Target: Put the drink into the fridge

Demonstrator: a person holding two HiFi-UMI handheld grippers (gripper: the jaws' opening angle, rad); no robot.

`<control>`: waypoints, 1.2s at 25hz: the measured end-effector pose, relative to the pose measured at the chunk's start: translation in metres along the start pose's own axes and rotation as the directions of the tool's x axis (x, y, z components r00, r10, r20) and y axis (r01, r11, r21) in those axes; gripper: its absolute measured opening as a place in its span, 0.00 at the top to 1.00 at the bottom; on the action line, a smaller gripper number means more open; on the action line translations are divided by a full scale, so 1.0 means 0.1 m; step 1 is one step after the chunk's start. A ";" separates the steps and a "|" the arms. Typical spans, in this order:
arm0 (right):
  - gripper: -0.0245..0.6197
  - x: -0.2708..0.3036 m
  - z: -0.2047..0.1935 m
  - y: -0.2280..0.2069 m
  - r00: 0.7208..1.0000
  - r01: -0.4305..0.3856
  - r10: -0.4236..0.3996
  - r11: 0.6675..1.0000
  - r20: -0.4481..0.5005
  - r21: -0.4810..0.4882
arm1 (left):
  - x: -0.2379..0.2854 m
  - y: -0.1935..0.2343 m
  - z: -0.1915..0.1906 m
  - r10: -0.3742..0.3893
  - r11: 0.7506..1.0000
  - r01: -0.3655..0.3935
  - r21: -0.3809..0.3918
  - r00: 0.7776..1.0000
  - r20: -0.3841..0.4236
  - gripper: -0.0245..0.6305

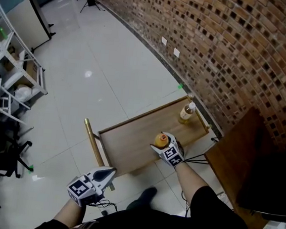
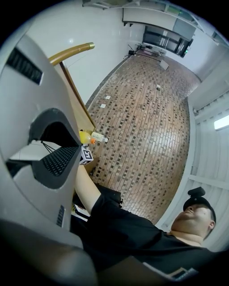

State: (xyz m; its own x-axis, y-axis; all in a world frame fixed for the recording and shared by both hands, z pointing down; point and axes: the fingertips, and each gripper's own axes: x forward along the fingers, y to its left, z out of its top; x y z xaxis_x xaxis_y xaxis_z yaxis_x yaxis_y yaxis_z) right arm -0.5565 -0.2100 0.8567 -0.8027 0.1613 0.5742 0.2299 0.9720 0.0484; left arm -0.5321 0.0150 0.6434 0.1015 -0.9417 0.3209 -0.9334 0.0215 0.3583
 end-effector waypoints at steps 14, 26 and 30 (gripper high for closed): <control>0.51 -0.67 0.34 0.06 0.996 -0.068 0.067 0.998 0.054 0.008 | 0.25 -0.39 0.18 -0.058 0.997 0.057 0.044 0.998 0.022 0.97; 0.51 -3.37 0.96 0.16 0.988 0.048 -0.057 0.997 0.144 0.068 | 0.86 -2.21 1.04 -0.300 0.932 0.283 0.225 0.953 0.044 0.97; 0.51 -4.42 0.86 0.28 0.979 0.141 -0.149 0.988 0.138 0.063 | 1.17 -3.10 1.16 -0.429 0.860 0.405 0.311 0.903 0.008 0.97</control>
State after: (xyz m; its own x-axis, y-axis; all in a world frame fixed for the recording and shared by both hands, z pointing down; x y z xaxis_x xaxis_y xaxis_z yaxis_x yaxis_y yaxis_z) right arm -0.2424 -0.2395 0.5335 -0.8960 0.0369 0.4426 0.0790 0.9939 0.0771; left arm -0.2709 -0.1405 0.4683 0.4890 -0.8626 0.1297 -0.8684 -0.4675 0.1652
